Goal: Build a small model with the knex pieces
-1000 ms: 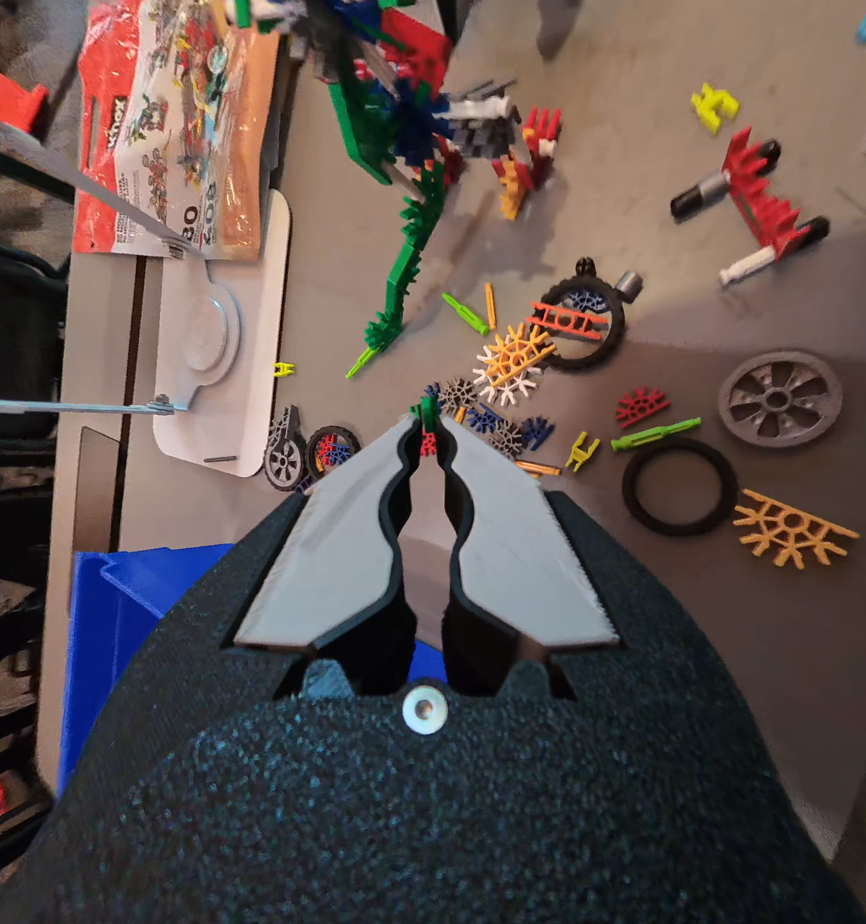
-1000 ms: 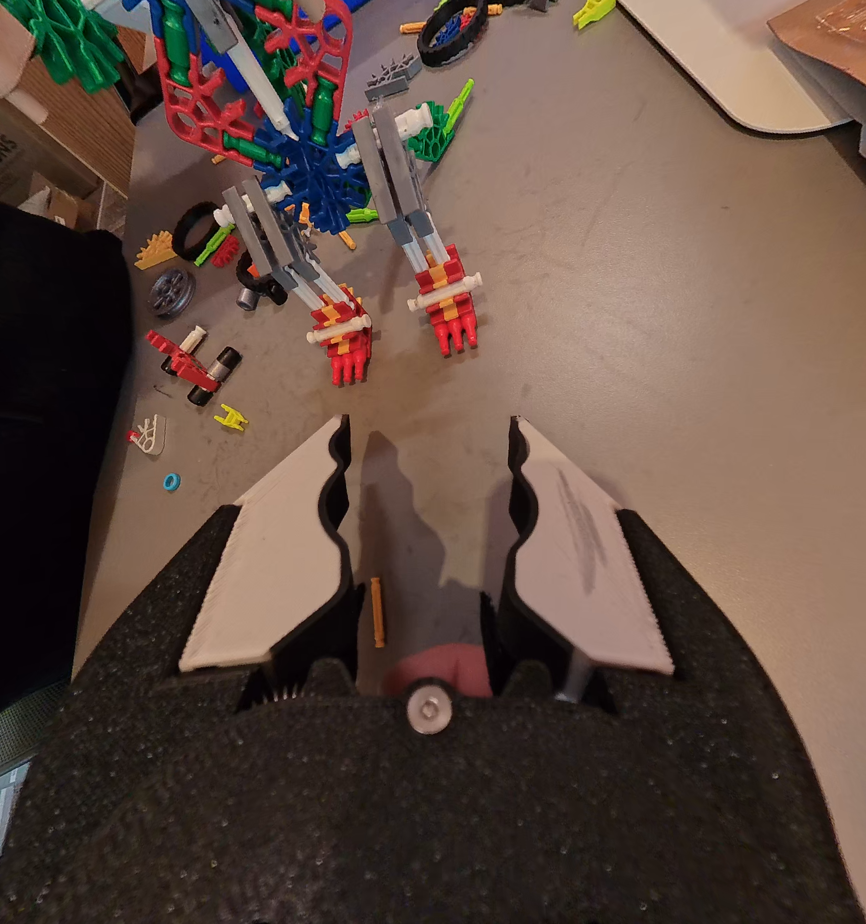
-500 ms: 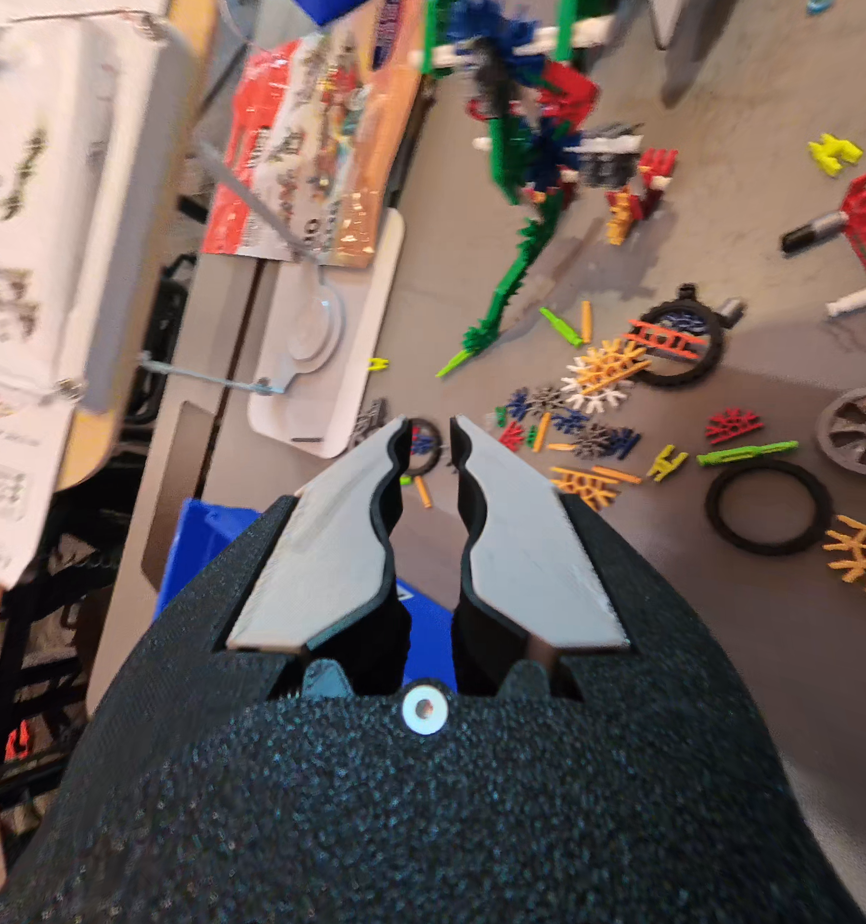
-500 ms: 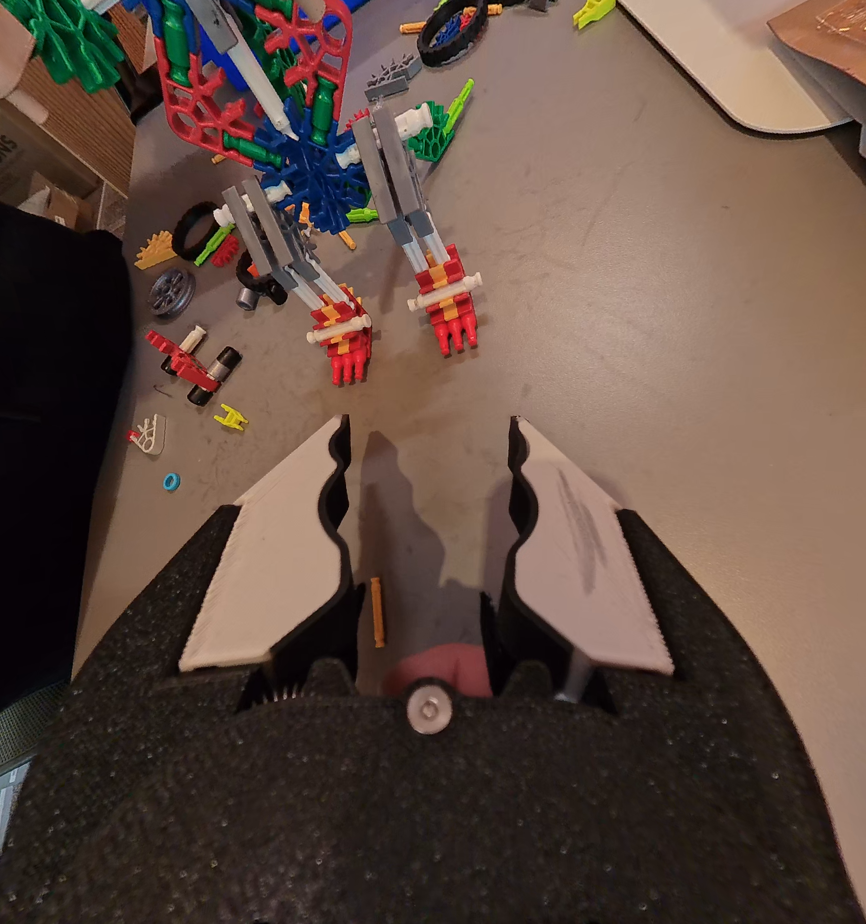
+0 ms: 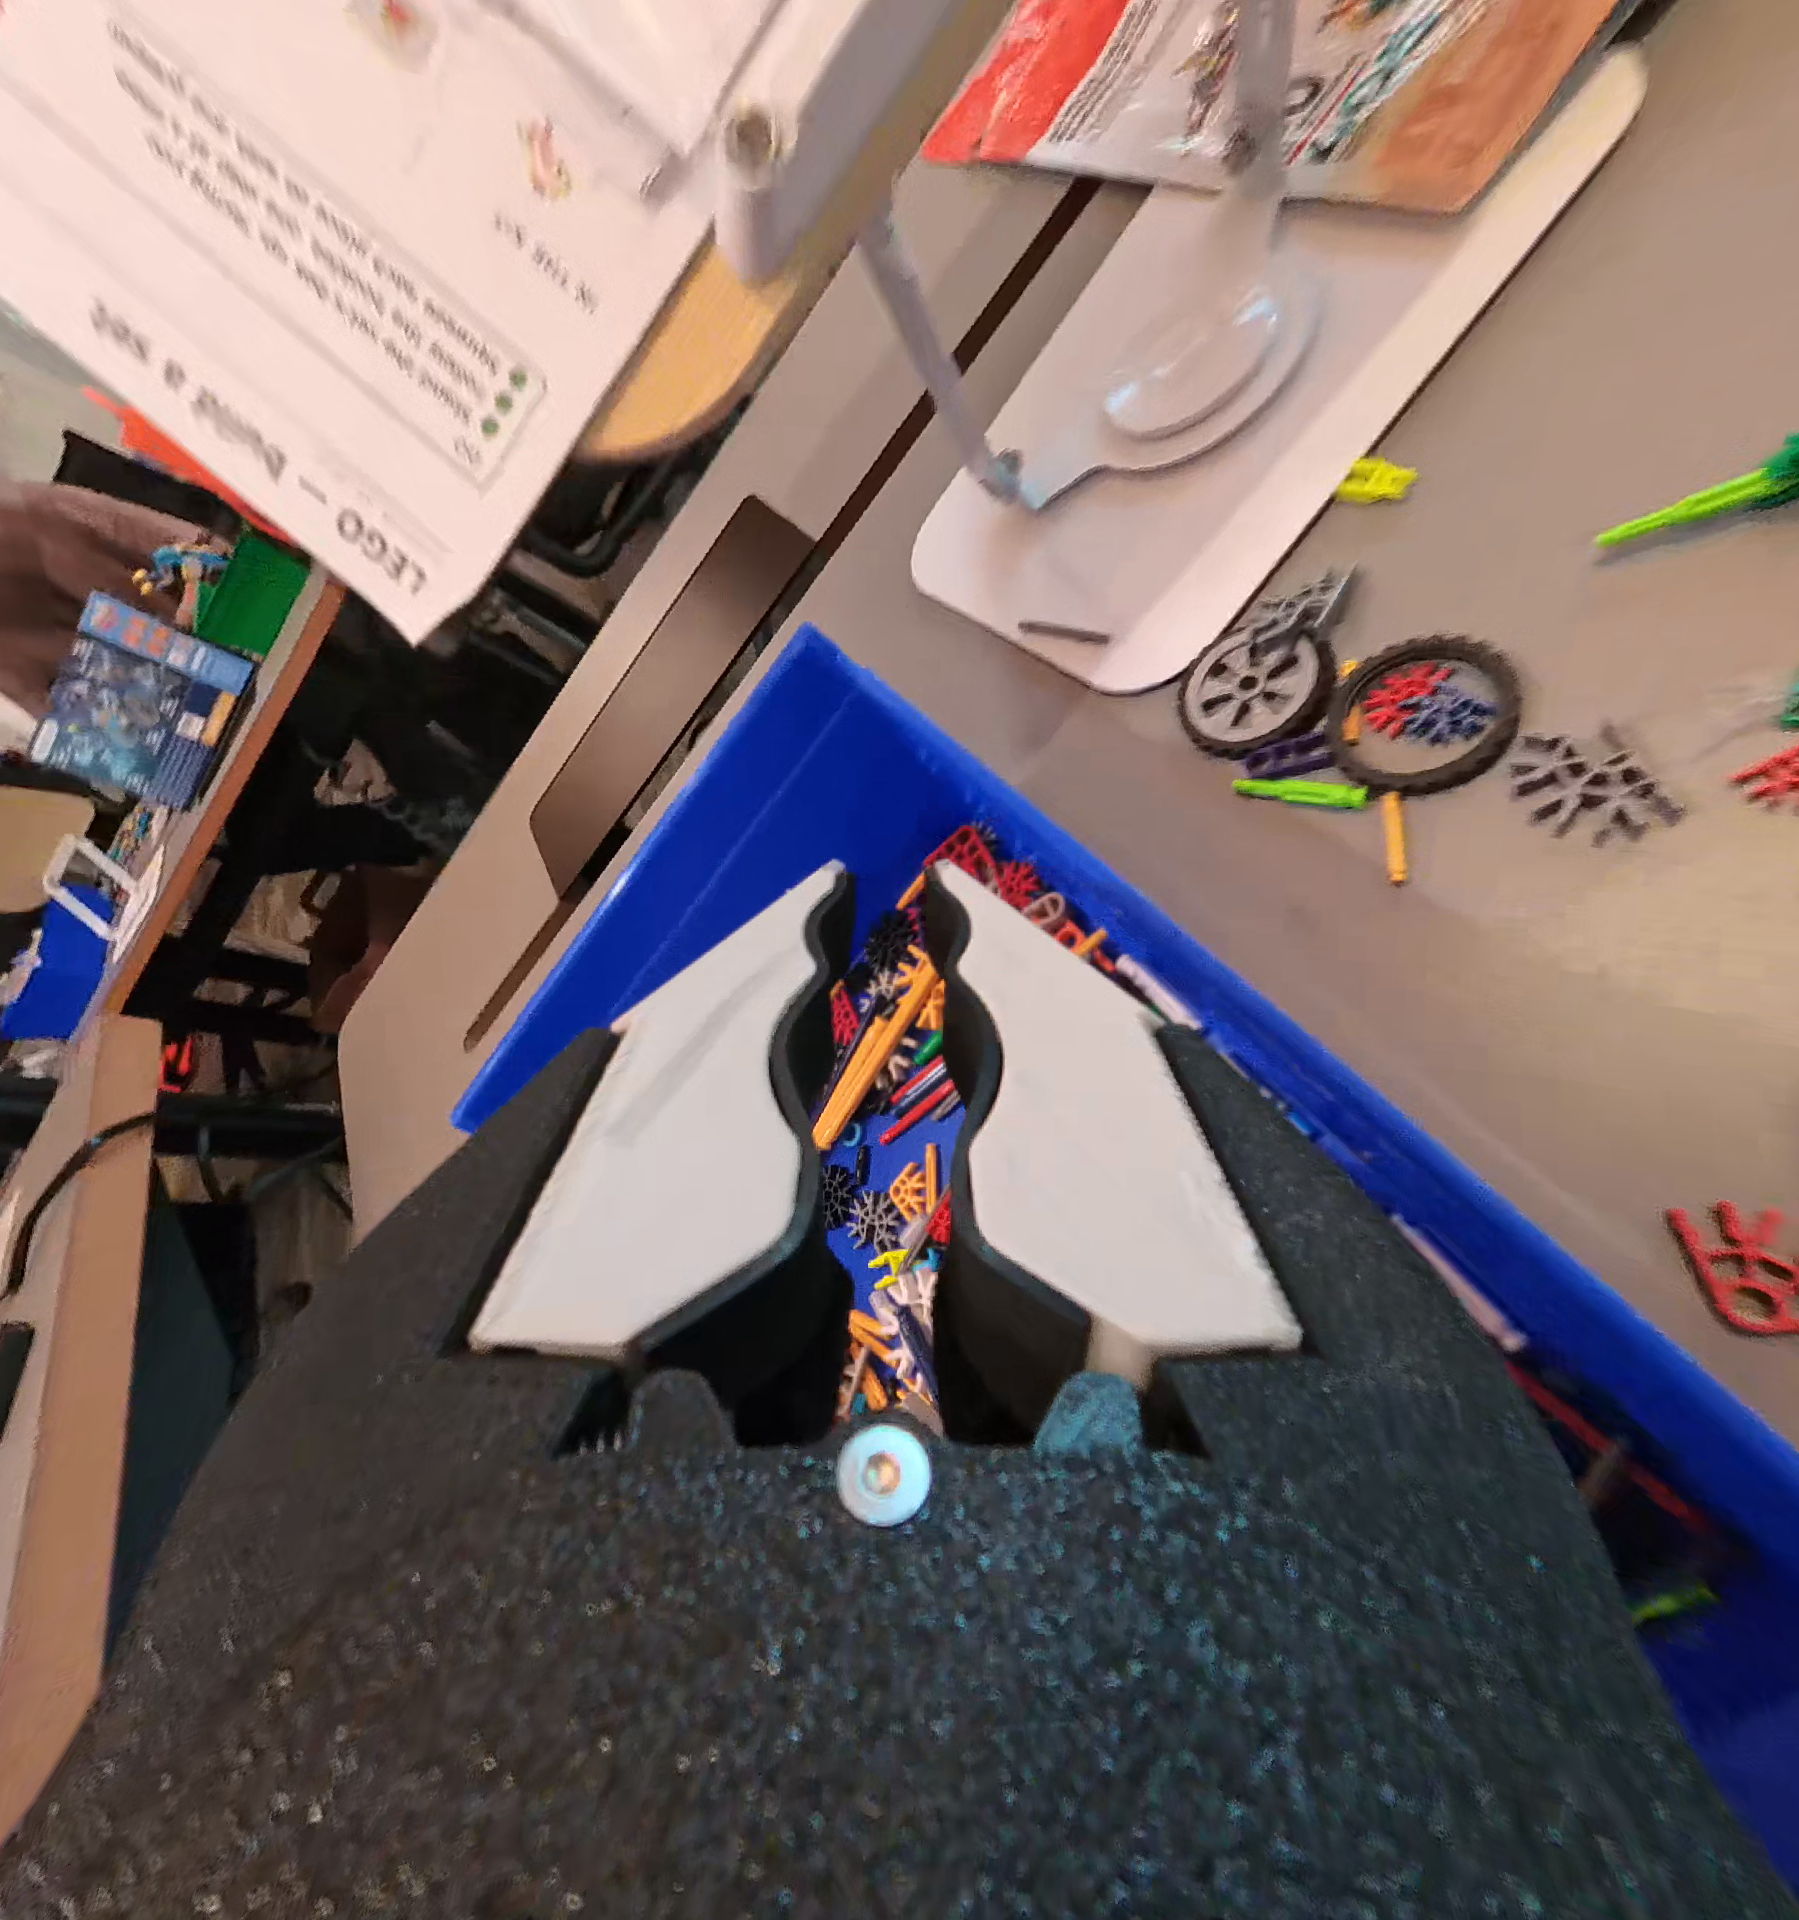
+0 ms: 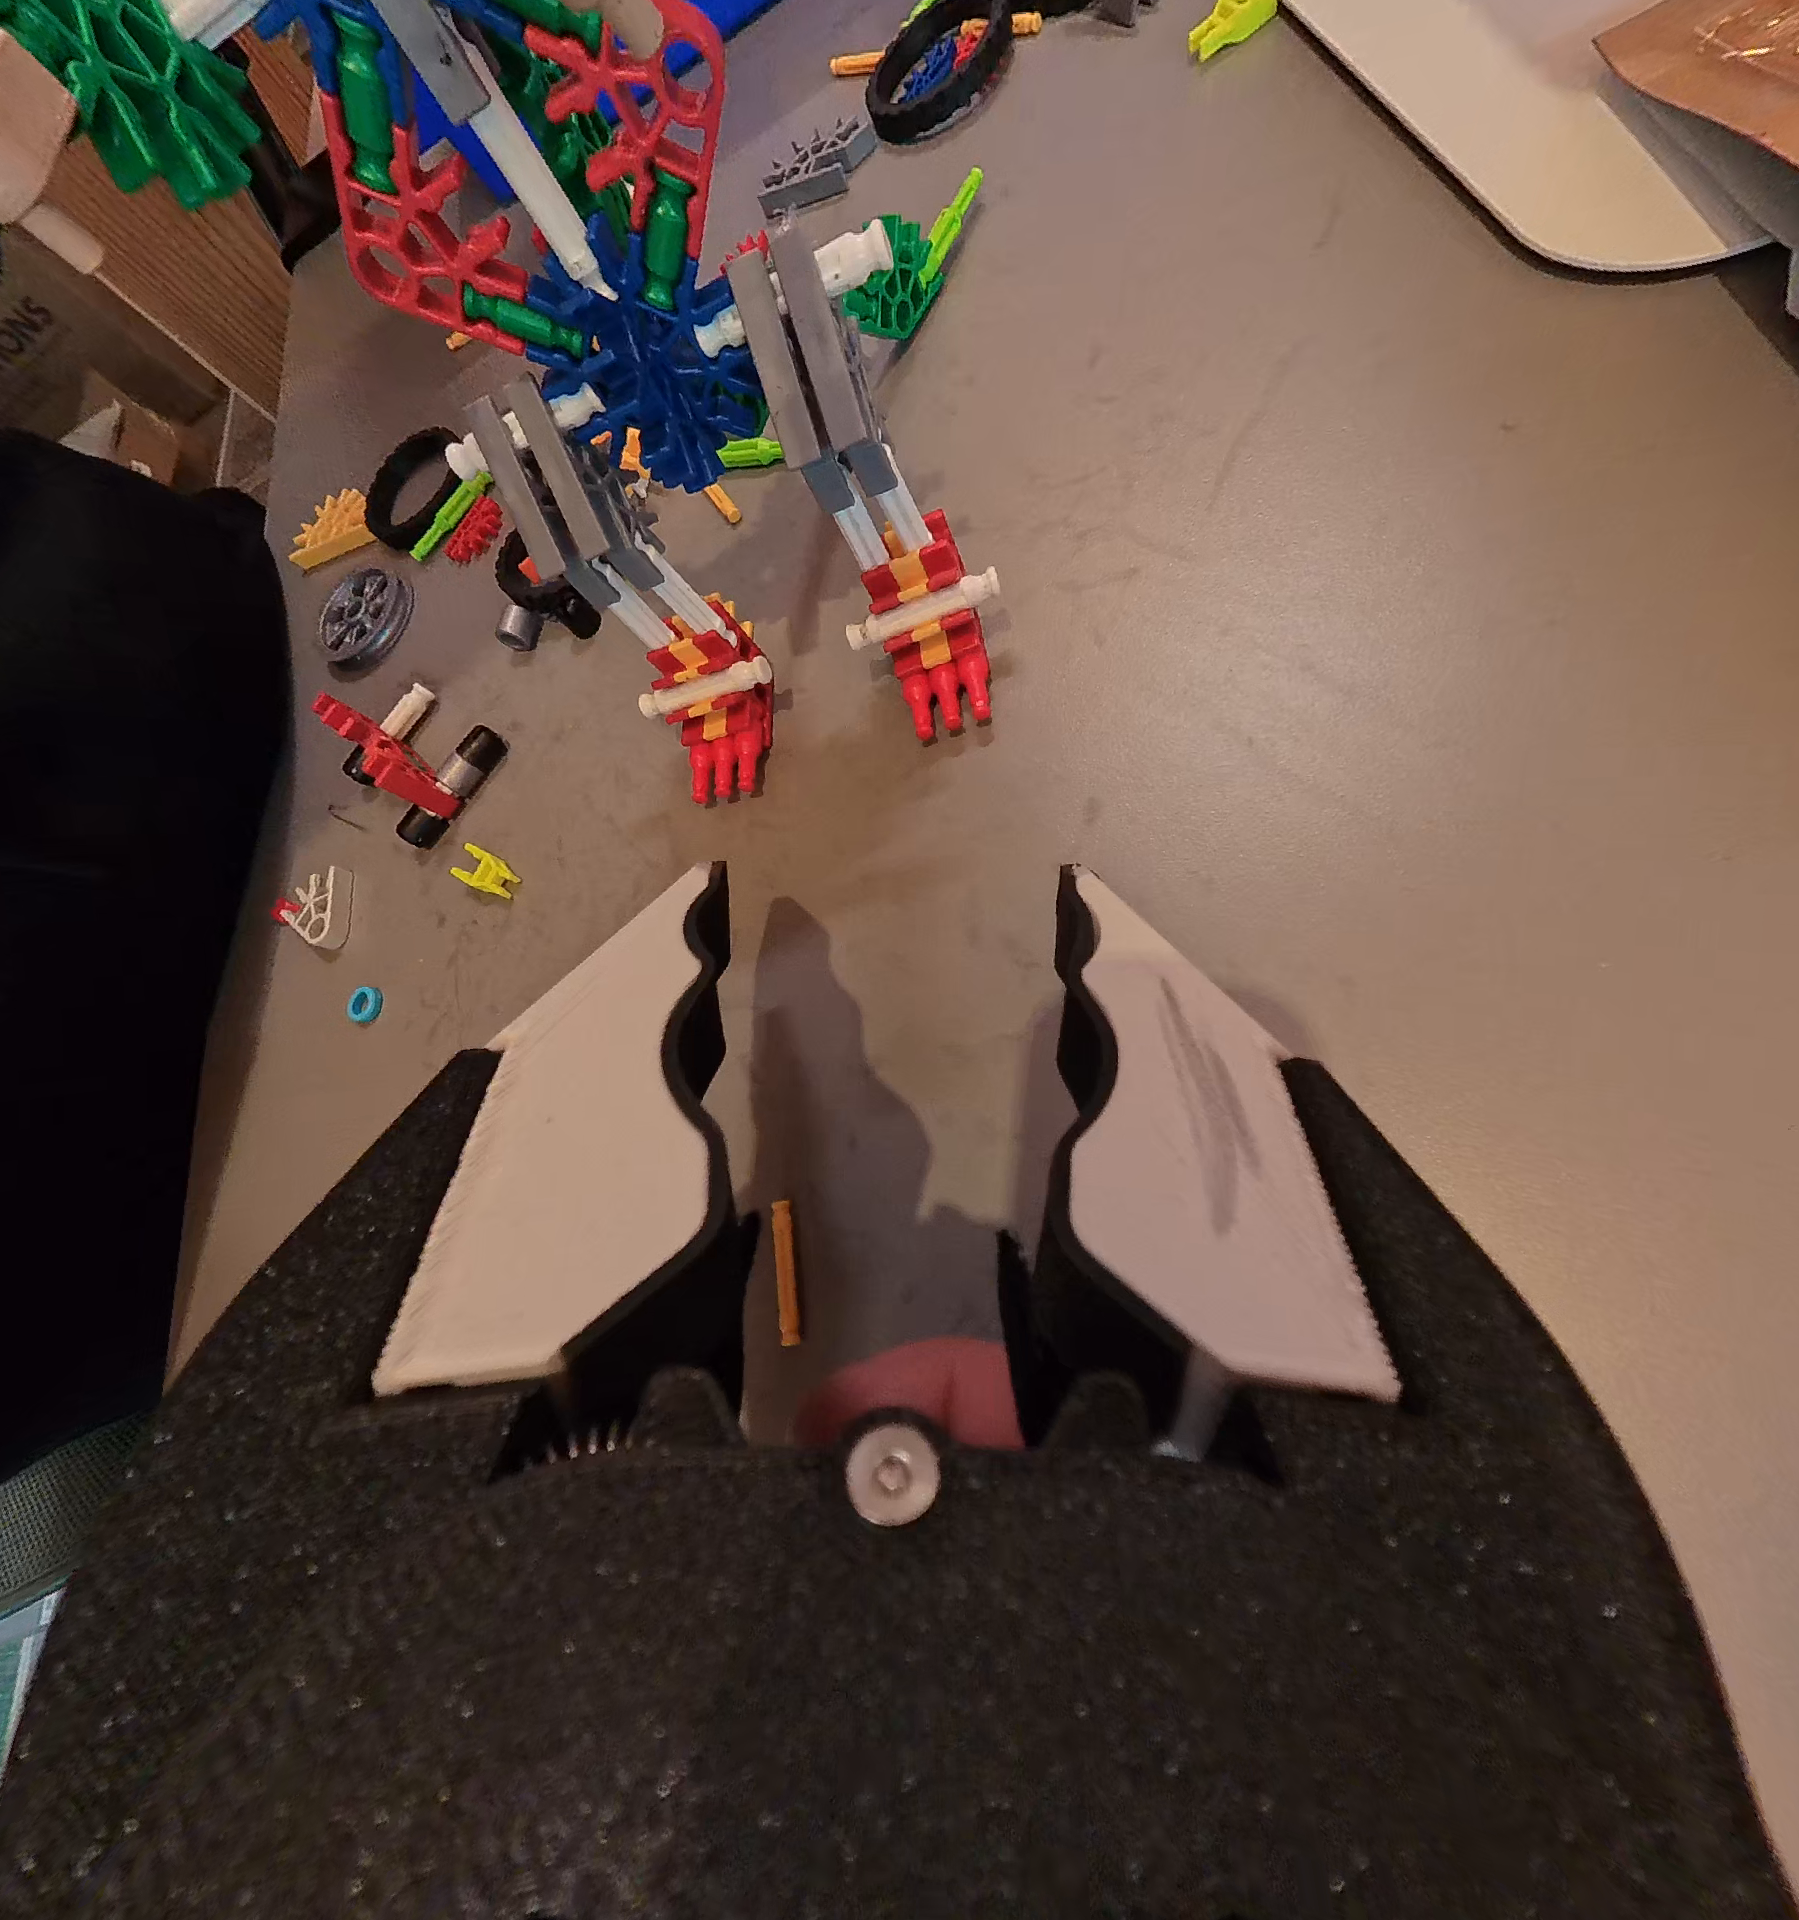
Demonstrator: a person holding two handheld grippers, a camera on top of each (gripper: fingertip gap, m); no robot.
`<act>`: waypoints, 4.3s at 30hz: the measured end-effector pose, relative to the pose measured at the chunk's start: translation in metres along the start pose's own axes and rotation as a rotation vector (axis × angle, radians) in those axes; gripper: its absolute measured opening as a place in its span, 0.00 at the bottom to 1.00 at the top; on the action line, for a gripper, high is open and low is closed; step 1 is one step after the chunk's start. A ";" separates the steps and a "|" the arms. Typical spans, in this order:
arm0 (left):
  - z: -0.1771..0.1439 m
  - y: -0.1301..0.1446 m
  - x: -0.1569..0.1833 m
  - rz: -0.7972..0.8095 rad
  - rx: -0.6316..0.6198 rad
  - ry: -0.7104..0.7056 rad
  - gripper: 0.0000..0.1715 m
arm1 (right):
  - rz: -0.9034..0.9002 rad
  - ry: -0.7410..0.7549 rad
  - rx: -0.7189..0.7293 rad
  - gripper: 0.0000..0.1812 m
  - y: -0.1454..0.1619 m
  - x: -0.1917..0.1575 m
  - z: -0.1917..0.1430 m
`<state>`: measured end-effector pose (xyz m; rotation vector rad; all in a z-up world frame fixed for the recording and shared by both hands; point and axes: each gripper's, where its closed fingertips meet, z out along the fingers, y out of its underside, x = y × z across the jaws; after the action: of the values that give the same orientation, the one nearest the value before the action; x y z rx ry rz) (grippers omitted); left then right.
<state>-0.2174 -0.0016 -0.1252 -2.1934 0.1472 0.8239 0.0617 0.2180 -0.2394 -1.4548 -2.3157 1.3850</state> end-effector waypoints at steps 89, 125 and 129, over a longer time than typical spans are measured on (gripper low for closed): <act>-0.038 0.131 0.078 -0.239 -0.442 0.498 0.20 | 0.018 -0.010 0.004 0.34 -0.001 0.001 -0.001; -0.018 0.142 0.030 -0.141 -0.479 0.200 0.28 | 0.047 -0.027 0.009 0.33 -0.002 0.002 -0.001; -0.024 0.141 0.034 -0.130 -0.487 0.231 0.29 | 0.047 -0.027 0.009 0.33 -0.002 0.002 -0.001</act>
<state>-0.2279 -0.1109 -0.2223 -2.7204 -0.0945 0.5720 0.0599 0.2202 -0.2380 -1.5068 -2.3020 1.4344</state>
